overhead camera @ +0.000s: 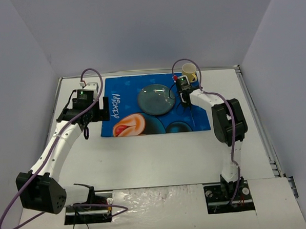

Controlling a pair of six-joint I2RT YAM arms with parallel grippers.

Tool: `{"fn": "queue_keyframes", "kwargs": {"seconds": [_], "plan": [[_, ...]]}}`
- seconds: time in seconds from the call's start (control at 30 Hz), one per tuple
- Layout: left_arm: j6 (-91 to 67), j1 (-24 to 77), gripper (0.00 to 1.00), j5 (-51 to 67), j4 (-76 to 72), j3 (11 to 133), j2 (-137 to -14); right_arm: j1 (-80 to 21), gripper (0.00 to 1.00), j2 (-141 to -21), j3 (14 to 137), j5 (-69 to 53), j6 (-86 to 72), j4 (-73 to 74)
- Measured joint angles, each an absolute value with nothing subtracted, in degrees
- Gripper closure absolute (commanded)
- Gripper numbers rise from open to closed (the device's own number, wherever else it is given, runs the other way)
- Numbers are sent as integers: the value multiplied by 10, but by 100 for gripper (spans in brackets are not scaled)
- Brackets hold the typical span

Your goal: Set the dinner table for one person

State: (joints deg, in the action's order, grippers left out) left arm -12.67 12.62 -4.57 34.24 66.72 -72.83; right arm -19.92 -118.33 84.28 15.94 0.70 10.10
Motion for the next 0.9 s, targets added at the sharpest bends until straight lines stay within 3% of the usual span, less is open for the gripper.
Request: {"fn": "queue_keyframes", "kwargs": {"seconds": [0.9], "plan": [[-127, 126, 3, -46, 342, 667, -741, -175, 100, -1219, 885, 129, -60, 105]]}}
